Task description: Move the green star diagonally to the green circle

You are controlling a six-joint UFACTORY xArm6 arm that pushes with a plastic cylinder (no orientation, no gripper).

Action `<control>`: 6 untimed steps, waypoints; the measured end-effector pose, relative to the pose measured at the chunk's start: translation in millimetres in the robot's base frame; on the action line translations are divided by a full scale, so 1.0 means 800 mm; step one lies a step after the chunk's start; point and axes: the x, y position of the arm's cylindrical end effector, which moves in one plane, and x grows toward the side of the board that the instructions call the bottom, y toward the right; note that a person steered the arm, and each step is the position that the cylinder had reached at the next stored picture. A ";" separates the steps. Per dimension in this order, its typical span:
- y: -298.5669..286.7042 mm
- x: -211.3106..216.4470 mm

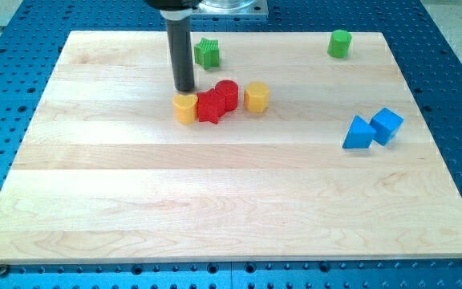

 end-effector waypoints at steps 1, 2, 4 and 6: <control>-0.054 -0.011; -0.014 -0.071; 0.193 -0.077; 0.208 -0.022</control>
